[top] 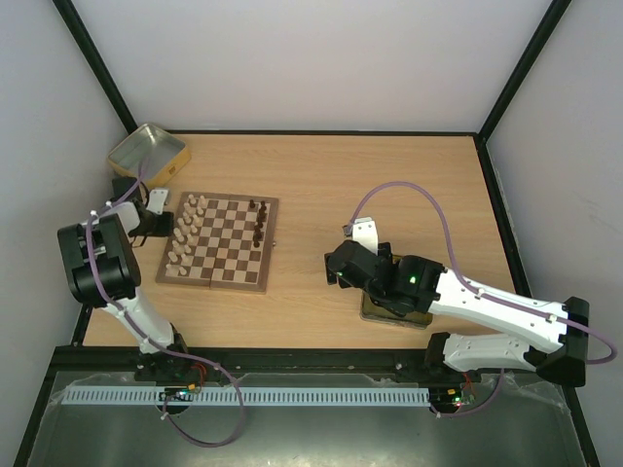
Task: Set up the chess pieces on the board
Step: Move the chessboard to the center of the board.
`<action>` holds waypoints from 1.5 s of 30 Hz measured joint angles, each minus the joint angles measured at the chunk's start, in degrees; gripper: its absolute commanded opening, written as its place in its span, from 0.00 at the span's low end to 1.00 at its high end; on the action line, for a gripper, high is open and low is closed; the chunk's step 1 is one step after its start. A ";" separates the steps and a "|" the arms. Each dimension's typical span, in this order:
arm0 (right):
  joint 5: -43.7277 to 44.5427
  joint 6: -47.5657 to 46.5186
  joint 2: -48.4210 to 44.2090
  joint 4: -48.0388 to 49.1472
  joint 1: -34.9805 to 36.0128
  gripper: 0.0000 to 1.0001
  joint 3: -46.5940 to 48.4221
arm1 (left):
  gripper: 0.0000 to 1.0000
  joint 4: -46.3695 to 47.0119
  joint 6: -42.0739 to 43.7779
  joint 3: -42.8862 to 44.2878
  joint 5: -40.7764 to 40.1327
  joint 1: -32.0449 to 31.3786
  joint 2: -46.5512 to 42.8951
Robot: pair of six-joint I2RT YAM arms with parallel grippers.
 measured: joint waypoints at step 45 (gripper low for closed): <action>0.07 -2.36 -2.51 1.60 -2.91 0.96 -2.51 | 0.02 -5.49 2.47 2.80 15.45 -12.07 5.97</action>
